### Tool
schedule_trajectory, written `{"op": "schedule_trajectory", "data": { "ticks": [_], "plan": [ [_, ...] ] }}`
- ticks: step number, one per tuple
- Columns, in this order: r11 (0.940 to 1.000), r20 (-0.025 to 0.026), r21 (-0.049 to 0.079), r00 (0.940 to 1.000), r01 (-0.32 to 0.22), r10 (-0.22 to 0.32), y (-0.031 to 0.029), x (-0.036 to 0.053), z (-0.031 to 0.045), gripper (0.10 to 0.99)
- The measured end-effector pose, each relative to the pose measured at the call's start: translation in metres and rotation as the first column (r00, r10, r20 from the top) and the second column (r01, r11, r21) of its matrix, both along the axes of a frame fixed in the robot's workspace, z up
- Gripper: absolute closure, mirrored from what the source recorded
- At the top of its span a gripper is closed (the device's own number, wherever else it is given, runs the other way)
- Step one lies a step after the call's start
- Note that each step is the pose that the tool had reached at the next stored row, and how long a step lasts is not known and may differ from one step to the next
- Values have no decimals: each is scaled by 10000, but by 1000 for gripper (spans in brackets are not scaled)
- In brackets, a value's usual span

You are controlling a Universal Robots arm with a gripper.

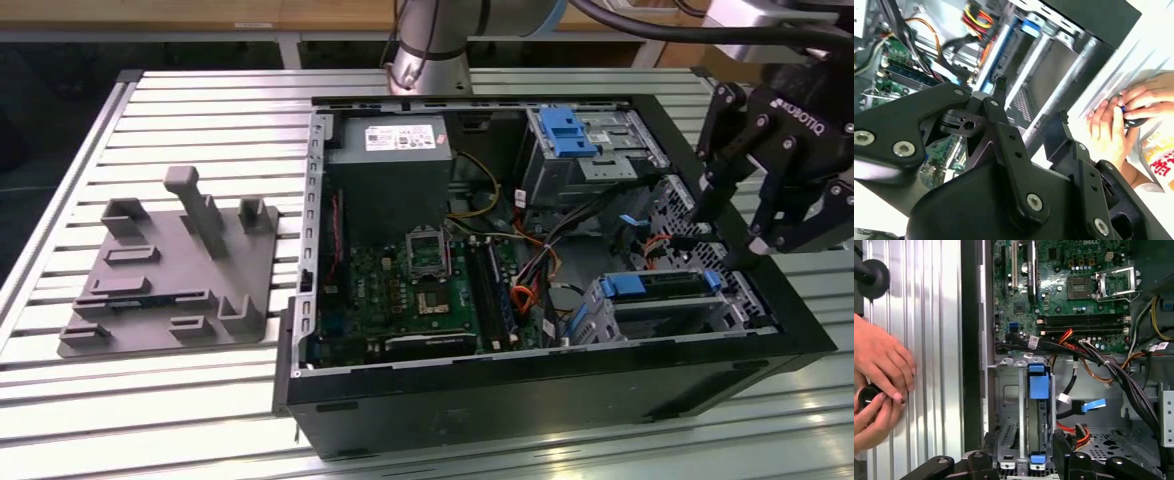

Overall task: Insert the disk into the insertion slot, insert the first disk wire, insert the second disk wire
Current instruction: 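Insert the first disk wire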

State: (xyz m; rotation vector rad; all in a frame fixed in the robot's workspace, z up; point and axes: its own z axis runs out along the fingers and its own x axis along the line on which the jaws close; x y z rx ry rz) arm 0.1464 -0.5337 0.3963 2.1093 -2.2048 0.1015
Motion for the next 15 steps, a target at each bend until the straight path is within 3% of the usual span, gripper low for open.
{"op": "schedule_trajectory", "data": {
  "ticks": [8, 11, 15],
  "plan": [
    [10000, -1, -31, 10000, 1, -1, 346, 29, -123, 529],
    [10000, -3, -43, 10000, 2, -2, 390, 106, -177, 529],
    [10000, -8, -79, 10000, 58, -58, 406, 190, -224, 529]
  ]
}}
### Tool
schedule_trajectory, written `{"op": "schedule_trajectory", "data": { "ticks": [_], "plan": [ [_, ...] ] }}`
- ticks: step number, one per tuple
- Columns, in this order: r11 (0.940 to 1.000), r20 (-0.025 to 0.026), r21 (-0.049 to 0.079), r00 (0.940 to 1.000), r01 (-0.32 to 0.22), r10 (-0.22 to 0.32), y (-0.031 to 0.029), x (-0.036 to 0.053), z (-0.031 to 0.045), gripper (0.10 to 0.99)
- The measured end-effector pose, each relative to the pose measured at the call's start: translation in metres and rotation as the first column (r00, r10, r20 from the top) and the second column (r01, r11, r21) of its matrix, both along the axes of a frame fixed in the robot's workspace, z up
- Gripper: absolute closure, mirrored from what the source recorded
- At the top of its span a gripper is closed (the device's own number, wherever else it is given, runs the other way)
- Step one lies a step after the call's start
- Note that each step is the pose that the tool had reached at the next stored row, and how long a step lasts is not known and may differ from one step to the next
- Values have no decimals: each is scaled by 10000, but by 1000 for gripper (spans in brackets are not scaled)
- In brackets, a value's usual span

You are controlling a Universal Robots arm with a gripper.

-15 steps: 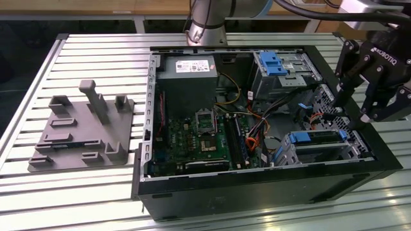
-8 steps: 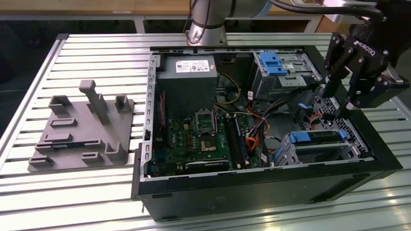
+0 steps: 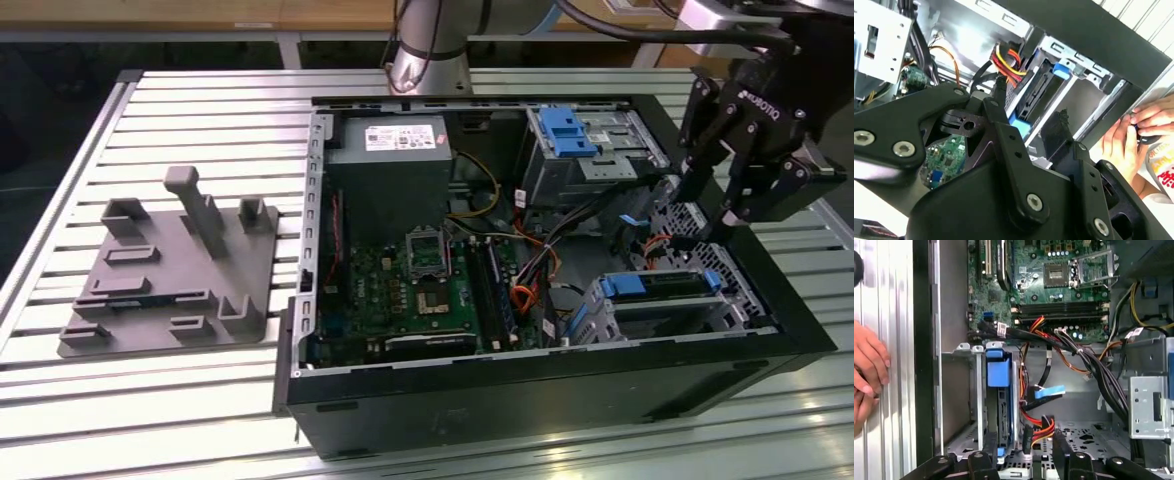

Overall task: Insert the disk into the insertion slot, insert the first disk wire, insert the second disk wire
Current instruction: 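Insert the first disk wire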

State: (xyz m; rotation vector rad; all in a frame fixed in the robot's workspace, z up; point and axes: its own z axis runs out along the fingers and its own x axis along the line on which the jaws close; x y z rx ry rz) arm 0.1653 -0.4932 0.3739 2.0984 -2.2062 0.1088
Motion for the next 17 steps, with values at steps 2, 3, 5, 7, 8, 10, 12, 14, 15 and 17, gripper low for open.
{"op": "schedule_trajectory", "data": {
  "ticks": [2, 3, 5, 7, 8, 10, 12, 14, 15, 17],
  "plan": [
    [9999, -2, -47, 10000, 99, -99, 1, 17, -16, 529],
    [9998, -3, -81, 9999, 169, -169, 2, 23, -22, 529],
    [9995, -2, -184, 9996, 275, -275, 2, 32, -28, 529],
    [9988, -3, -357, 9995, 325, -326, 1, 43, -28, 529],
    [9984, -3, -449, 9994, 348, -348, 1, 48, -28, 529],
    [9971, -2, -646, 9992, 397, -398, 2, 55, -28, 529],
    [9955, -1, -808, 9988, 491, -493, 1, 54, -29, 529],
    [9939, -14, -887, 9979, 651, -655, 1, 55, -32, 529],
    [9931, -30, -913, 9972, 740, -745, 2, 55, -36, 529],
    [9912, -55, -942, 9956, 926, -936, 2, 55, -52, 529]
  ]
}}
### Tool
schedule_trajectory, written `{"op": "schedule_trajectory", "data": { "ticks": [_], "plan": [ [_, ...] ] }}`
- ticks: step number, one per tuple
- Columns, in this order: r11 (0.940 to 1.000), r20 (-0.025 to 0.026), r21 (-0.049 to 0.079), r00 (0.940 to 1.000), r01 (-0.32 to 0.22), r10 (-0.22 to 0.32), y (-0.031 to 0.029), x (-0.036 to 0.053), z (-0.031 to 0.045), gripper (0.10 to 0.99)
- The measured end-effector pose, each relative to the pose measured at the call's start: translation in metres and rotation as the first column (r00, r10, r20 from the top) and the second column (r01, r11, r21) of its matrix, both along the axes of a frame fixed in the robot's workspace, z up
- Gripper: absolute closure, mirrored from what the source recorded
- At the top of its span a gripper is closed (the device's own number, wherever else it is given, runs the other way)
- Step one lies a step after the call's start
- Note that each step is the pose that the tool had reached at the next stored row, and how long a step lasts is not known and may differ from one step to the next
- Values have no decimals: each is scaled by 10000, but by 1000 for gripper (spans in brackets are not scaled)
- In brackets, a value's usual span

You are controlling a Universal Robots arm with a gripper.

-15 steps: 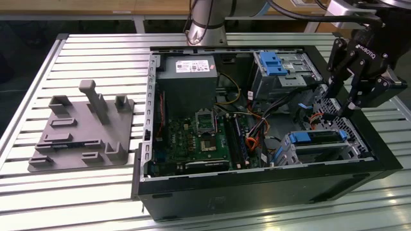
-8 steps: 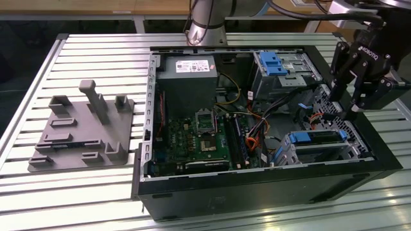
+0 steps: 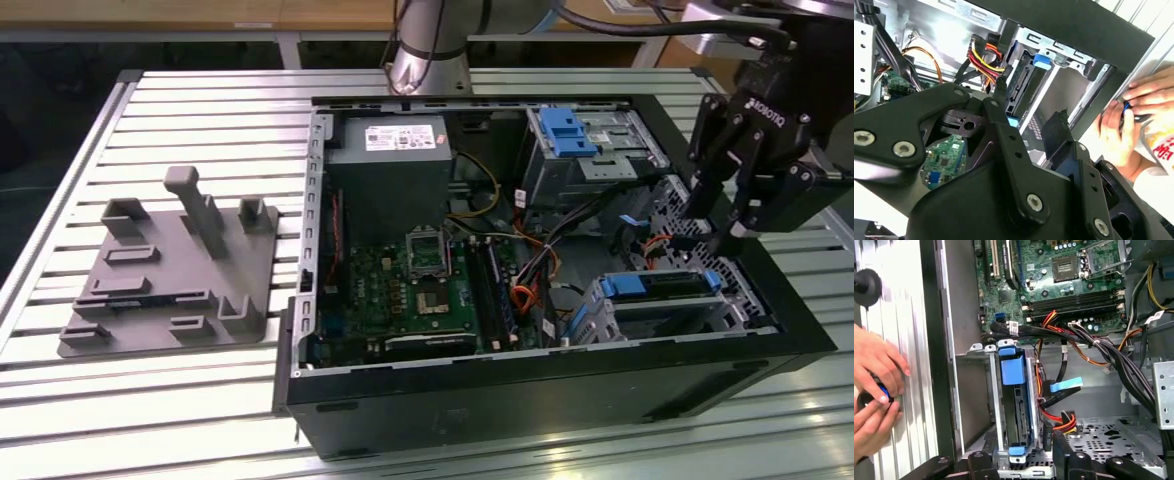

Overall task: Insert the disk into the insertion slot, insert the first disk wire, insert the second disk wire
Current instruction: 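Insert the first disk wire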

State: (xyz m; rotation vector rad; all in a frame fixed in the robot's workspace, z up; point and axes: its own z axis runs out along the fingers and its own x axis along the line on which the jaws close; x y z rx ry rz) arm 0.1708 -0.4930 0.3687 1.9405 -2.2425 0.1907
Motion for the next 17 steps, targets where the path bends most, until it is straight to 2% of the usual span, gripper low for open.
{"op": "schedule_trajectory", "data": {
  "ticks": [2, 3, 5, 6, 9, 10, 11, 13, 14, 17],
  "plan": [
    [9998, -21, -12, 9998, 182, -182, 1, 1, -22, 529],
    [9997, -52, -25, 9997, 224, -224, 1, 4, -28, 529],
    [9997, -156, -55, 9996, 247, -248, 1, 23, -36, 529],
    [9997, -251, -75, 9994, 248, -250, 2, 38, -40, 529],
    [9996, -579, -130, 9980, 244, -251, 9, 96, -54, 529],
    [9996, -645, -142, 9976, 243, -252, 12, 121, -62, 529],
    [9996, -681, -147, 9974, 242, -251, 18, 149, -74, 529],
    [9996, -719, -161, 9971, 241, -252, 40, 200, -102, 529],
    [9996, -722, -165, 9971, 241, -252, 58, 211, -119, 529],
    [9996, -723, -167, 9971, 241, -252, 163, 212, -155, 529]
  ]
}}
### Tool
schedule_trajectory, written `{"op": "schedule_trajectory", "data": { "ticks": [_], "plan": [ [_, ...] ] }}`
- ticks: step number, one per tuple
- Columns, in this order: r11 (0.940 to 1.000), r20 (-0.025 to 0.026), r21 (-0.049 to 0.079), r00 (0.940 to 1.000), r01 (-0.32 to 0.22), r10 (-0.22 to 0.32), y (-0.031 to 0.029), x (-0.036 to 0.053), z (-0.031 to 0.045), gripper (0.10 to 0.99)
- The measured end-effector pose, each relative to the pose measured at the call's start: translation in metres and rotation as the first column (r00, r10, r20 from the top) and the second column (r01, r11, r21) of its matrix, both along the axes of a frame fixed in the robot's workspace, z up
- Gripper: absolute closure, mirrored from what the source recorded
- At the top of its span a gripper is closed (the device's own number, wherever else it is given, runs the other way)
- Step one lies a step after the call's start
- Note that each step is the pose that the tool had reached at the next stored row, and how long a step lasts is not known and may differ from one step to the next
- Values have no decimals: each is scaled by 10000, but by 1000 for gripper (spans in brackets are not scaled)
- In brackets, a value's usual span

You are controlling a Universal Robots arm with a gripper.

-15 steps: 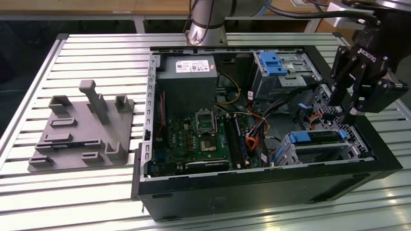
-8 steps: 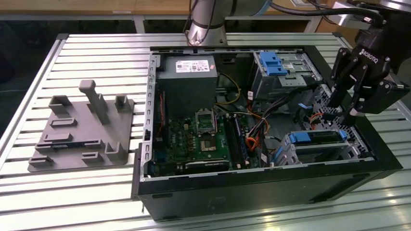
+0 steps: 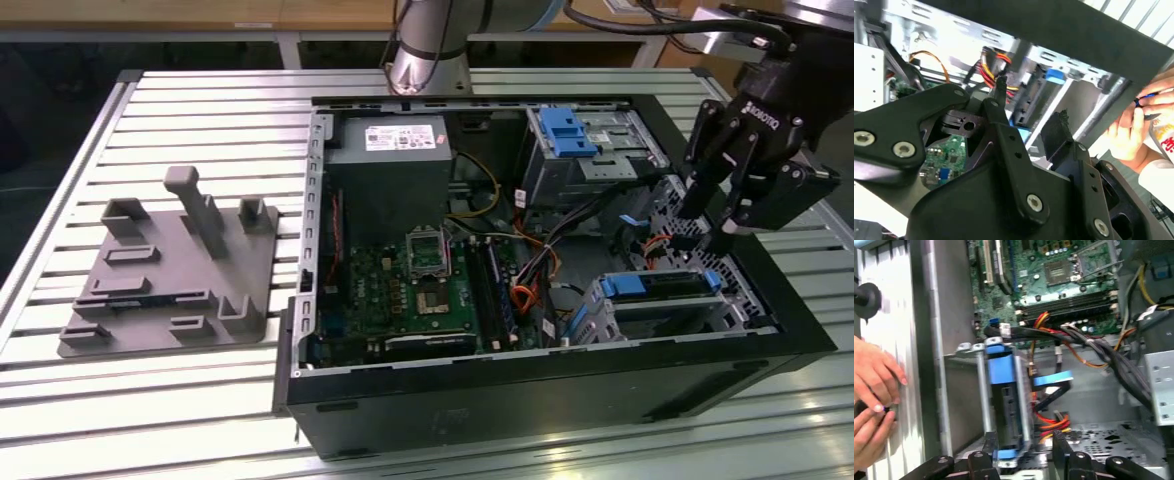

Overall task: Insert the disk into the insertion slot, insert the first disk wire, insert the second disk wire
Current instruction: 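Insert the first disk wire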

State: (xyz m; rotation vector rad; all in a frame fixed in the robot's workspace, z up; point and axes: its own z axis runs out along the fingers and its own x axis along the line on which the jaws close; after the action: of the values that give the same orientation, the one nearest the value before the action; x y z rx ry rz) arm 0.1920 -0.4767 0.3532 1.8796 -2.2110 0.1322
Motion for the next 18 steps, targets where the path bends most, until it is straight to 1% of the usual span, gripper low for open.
{"op": "schedule_trajectory", "data": {
  "ticks": [1, 2, 4, 8, 11, 13, 14, 15, 16, 18],
  "plan": [
    [10000, -1, -2, 10000, 0, 0, 22, 0, -5, 529],
    [10000, -3, -28, 10000, 1, -1, 28, -1, -9, 529],
    [10000, -2, -60, 10000, 2, -2, 29, -1, -16, 529],
    [9999, -6, -136, 10000, -11, 11, 31, -2, -55, 529],
    [9999, -6, -141, 10000, -57, 57, 39, -14, -67, 529],
    [9999, 0, -140, 10000, -81, 81, 44, -27, -71, 545],
    [9999, 13, -138, 10000, -86, 87, 44, -32, -72, 608],
    [9999, 36, -132, 10000, -90, 90, 44, -37, -71, 608],
    [9999, 60, -119, 9999, -92, 93, 43, -40, -71, 678],
    [9999, 111, -67, 9999, -97, 98, 44, -48, -71, 678]
  ]
}}
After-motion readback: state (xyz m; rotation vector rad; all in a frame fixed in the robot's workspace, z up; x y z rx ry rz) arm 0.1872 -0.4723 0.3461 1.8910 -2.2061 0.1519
